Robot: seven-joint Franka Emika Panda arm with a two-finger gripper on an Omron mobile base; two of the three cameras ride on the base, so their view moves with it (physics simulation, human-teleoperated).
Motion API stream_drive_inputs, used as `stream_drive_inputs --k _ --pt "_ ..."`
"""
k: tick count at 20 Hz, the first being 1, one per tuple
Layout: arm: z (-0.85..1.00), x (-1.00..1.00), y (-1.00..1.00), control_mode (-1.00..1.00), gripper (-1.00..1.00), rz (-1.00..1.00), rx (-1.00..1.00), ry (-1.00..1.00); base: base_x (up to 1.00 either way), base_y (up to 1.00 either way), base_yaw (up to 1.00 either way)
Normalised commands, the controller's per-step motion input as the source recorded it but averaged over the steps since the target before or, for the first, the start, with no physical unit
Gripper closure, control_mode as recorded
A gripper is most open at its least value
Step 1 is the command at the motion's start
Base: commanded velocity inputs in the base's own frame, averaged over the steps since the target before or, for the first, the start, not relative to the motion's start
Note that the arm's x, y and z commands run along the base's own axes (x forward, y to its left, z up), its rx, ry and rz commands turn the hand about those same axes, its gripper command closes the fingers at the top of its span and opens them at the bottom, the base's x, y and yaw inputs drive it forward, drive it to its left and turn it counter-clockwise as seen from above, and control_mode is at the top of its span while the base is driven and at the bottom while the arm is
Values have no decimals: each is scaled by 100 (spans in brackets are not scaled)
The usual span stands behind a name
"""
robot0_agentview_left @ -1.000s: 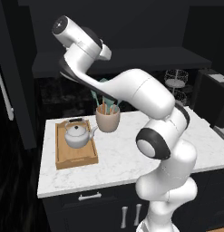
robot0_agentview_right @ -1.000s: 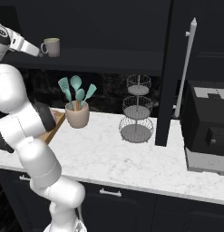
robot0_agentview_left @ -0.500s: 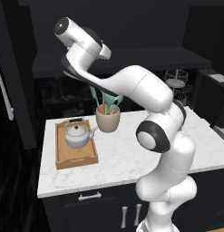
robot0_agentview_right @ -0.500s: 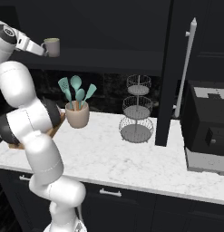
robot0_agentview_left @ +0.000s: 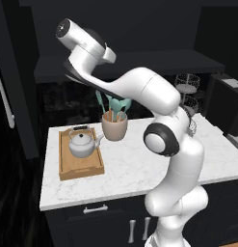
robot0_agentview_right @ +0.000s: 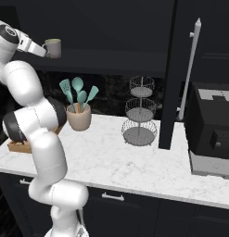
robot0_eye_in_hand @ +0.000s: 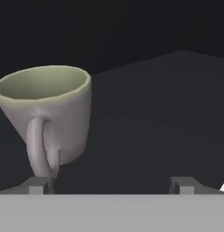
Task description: Pick the kettle from the counter and place it on the tray. Then pick the mug from the cabinet and place it on the tray. Then close the cabinet doors.
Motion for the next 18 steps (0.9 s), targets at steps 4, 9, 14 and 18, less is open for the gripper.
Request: stream_drive_inputs --k 4,9,14,18 --pt "4 6 13 -100 -100 -6 0 0 0 0 0" --pt "12 3 10 -100 -100 -3 0 0 0 0 0" --pt "1 26 5 -100 -100 -1 0 0 0 0 0" --pt "0 24 11 -100 -100 -1 0 0 0 0 0"
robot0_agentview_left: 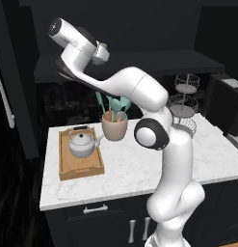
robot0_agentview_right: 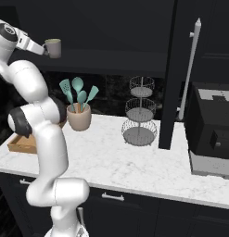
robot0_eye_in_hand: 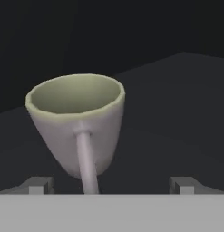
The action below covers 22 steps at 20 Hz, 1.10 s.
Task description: Pick the kettle from the counter and place it on the tray. Then pick the mug from the cabinet and place it on the tray. Then close the cabinet doors.
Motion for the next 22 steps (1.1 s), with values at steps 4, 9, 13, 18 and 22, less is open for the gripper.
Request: stream_drive_inputs --k 4,9,13,18,22 --pt "0 22 6 -100 -100 -1 0 0 0 0 0" --pt "0 21 1 -100 -100 -2 0 0 0 0 0" --pt "-4 15 0 -100 -100 -3 0 0 0 0 0" --pt "-7 1 -5 -100 100 -3 0 0 0 0 0" --pt "-33 0 -19 -100 100 0 0 -4 0 0 0"
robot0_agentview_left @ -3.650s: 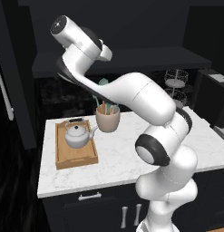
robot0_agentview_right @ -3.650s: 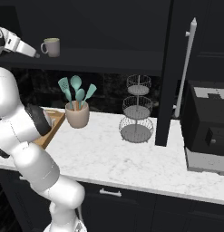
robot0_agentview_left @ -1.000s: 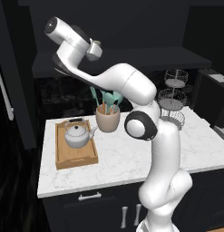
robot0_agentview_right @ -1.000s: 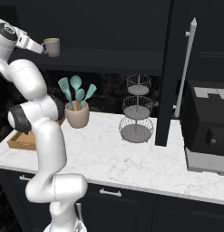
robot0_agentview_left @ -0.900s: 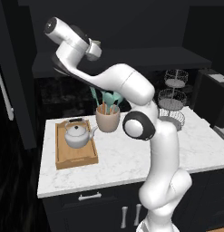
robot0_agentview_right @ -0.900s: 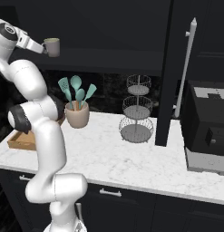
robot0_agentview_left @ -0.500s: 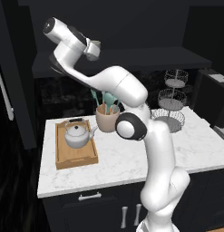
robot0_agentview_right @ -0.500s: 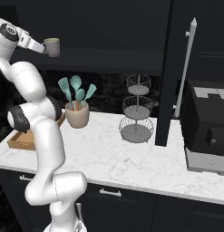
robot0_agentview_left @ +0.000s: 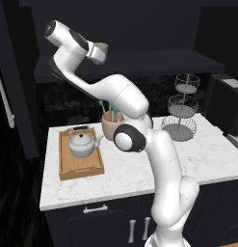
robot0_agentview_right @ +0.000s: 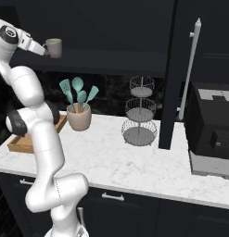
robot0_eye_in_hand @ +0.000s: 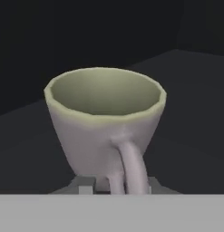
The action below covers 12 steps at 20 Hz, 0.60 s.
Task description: Pick the kettle from the counter and place it on the tray. Then pick the mug from the cabinet and place it on the tray. Then close the cabinet doors.
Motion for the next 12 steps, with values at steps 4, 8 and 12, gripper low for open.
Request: stream_drive_inputs --k 4,8,12 --pt "-32 0 -14 -100 100 0 0 -10 0 0 0" --pt "-10 -37 -14 -100 100 7 0 -12 0 0 0" --pt "-1 -71 -18 -100 100 25 0 -4 0 0 0"
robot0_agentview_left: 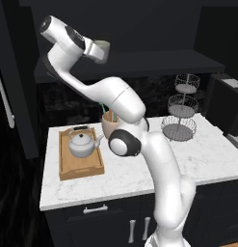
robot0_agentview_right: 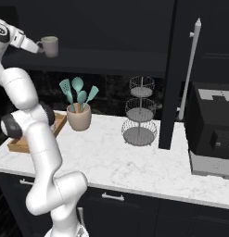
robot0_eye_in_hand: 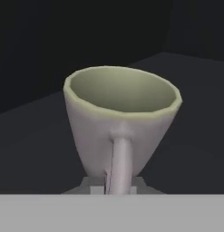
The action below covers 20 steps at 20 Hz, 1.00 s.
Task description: Pick the kettle from the counter and place it on the tray. Then pick the mug from the cabinet and place it on the tray. Then close the cabinet doors.
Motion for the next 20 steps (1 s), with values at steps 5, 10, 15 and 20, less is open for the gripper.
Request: stream_drive_inputs --k 5,10,15,20 --pt "-29 -81 -44 -100 100 31 -3 0 0 0 0" --pt "-81 -60 -51 -100 100 30 -4 0 0 0 0" --pt "-89 -73 -54 -100 100 27 -3 -13 0 0 0" --pt "-63 -99 -52 -100 100 23 0 -45 0 0 0"
